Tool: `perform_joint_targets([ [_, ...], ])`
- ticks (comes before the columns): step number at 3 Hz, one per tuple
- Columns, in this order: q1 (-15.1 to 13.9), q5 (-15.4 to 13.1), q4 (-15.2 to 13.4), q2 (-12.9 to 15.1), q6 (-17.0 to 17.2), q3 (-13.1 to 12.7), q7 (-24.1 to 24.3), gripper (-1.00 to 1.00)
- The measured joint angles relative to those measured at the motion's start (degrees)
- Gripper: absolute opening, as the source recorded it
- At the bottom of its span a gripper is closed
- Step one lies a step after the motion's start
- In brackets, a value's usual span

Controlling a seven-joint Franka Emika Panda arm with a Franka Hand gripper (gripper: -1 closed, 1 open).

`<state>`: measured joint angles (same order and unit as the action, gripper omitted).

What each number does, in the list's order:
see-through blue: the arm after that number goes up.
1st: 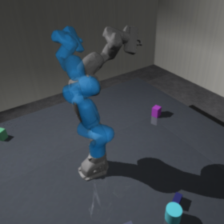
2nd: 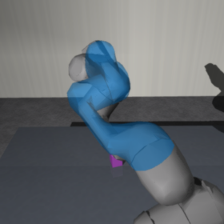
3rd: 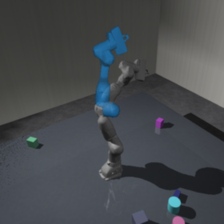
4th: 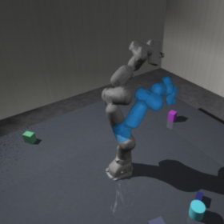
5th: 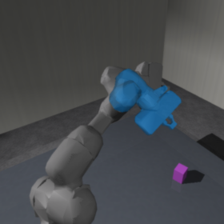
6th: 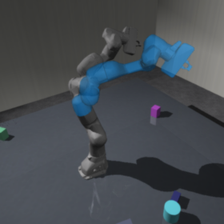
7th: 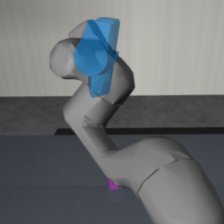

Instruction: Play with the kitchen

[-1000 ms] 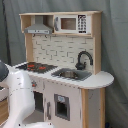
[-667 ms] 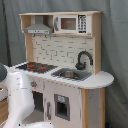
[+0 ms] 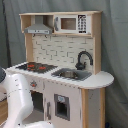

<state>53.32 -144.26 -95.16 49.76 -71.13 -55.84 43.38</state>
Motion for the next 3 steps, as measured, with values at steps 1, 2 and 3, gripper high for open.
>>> perform_joint_targets([
  [1, -0.2, 1.2, 0.2, 2.2, 5.3, -0.2, 2.4, 1.0],
  [2, -0.3, 3.7, 0.4, 3.6, 9.0, -0.3, 5.7, 1.0],
  [3, -0.3, 8.2, 0.4, 4.0, 11.2, -1.1, 9.1, 1.0],
])
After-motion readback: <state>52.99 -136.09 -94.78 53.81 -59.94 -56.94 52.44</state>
